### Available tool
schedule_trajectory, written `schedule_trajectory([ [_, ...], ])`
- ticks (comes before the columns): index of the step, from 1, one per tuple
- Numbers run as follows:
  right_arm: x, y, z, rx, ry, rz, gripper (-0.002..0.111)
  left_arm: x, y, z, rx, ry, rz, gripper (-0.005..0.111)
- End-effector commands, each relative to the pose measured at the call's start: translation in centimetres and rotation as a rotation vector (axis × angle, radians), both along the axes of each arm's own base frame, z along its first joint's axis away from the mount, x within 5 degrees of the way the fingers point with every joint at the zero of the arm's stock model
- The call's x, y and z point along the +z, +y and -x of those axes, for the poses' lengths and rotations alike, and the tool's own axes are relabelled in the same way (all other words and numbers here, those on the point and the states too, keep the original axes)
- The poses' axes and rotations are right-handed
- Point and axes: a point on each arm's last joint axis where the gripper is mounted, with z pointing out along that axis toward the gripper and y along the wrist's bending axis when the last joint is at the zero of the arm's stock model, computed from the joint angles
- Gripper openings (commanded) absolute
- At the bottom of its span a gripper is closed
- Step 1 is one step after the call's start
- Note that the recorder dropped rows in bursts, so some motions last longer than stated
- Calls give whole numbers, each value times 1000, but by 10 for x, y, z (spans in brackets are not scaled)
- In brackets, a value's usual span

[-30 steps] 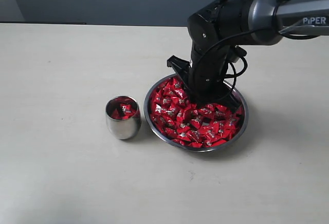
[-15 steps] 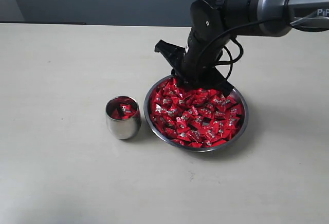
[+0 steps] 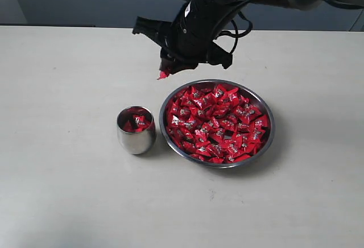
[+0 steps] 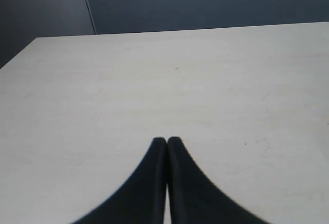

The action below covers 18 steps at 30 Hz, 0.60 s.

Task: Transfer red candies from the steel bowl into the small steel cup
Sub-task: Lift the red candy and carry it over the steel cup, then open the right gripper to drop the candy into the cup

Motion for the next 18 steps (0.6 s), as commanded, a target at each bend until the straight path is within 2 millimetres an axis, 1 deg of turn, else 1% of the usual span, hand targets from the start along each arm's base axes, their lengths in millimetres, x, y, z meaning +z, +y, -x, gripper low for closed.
schedule_trajectory([
  [1,10,0,5,146,-22,37,-1,-1,0,0,-6,-8,-2,0],
  [5,11,1,9,285,-42,69,-1,-1,0,0,-6,-8,-2,0],
  [7,10,7,13,364,-51,73,-1,-1,0,0,-6,-8,-2,0],
  [11,4,26,23,482,-57,88,-1,-1,0,0,-6,-8,-2,0],
  [14,-6,42,33,584,-51,118,-1,-1,0,0,-6,-8,-2,0],
  [18,-16,55,39,682,-40,152,-1,-1,0,0,-6,-8,-2,0],
])
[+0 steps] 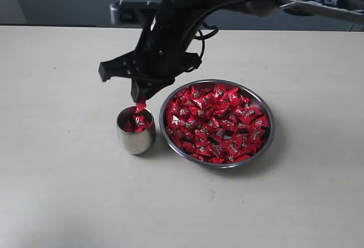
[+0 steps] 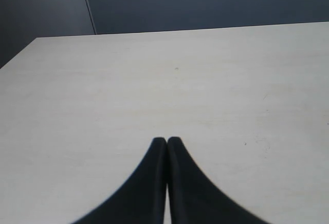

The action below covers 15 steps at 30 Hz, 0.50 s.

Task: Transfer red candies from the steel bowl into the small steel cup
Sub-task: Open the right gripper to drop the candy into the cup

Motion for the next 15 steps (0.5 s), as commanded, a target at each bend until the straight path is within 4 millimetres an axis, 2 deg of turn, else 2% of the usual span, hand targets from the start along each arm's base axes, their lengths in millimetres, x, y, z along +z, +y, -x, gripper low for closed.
schedule_trajectory([
  [1,-5,13,5,100,-4,34,-1,-1,0,0,-6,-8,-2,0],
  [8,6,19,-1,127,-73,46,-1,-1,0,0,-6,-8,-2,0],
  [15,-12,22,1,140,-33,87,-1,-1,0,0,-6,-8,-2,0],
])
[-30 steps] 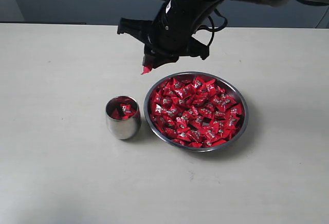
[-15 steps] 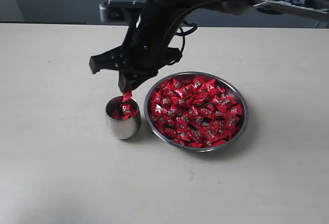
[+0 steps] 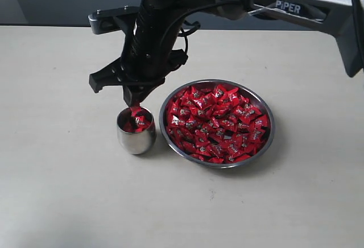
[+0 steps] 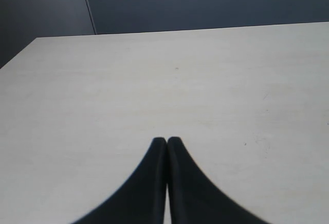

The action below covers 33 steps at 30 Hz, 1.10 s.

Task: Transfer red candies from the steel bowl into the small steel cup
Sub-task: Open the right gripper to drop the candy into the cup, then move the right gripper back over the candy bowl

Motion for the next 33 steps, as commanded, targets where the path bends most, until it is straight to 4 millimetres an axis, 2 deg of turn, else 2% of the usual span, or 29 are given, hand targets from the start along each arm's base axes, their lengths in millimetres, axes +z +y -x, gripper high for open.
schedule_trajectory([
  [1,-10,5,1,18,2,19,-1,-1,0,0,-6,-8,-2,0],
  [16,-12,10,-1,4,-17,-16,-1,-1,0,0,-6,-8,-2,0],
  [18,-12,10,-1,4,-17,-16,4,-1,0,0,-6,-8,-2,0],
  [22,-12,9,-1,5,-20,-13,22,-1,0,0,-6,-8,-2,0],
  [25,-12,9,-1,3,-19,-14,31,-1,0,0,-6,-8,-2,0],
  [33,-13,9,0,6,-11,-4,32,-1,0,0,-6,-8,-2,0],
])
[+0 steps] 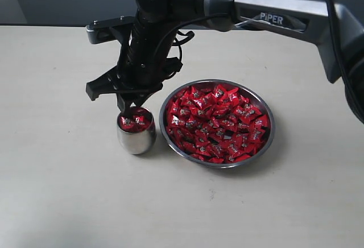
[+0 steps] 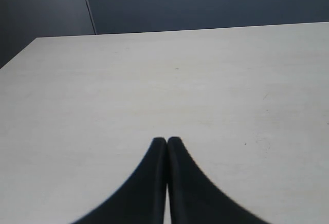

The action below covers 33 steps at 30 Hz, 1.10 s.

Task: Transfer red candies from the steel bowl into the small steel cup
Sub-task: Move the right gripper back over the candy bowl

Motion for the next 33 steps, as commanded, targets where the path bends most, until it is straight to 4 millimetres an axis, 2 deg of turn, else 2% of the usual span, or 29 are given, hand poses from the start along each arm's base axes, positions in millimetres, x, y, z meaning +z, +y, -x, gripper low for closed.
schedule_trajectory([
  [1,6,-1,0,4,-8,2,32,-1,0,0,-6,-8,-2,0],
  [4,23,-6,-2,-6,-79,-15,31,-1,0,0,-6,-8,-2,0],
  [6,42,-14,-7,-65,-183,-12,31,-1,0,0,-6,-8,-2,0],
  [8,62,-29,-8,-126,-297,-5,31,-1,0,0,-6,-8,-2,0],
  [10,67,-45,-3,-140,-366,-2,31,-1,0,0,-6,-8,-2,0],
  [12,57,-70,1,-168,-374,12,31,-1,0,0,-6,-8,-2,0],
  [14,48,-104,-1,-253,-360,9,31,-1,0,0,-6,-8,-2,0],
  [17,40,-141,-2,-330,-350,20,31,-1,0,0,-6,-8,-2,0],
  [23,23,-201,-2,-473,-336,16,31,-1,0,0,-6,-8,-2,0],
  [27,5,-216,2,-492,-298,70,31,-1,0,0,-6,-8,-2,0],
  [33,-6,-217,2,-466,-291,116,31,-1,0,0,-6,-8,-2,0],
])
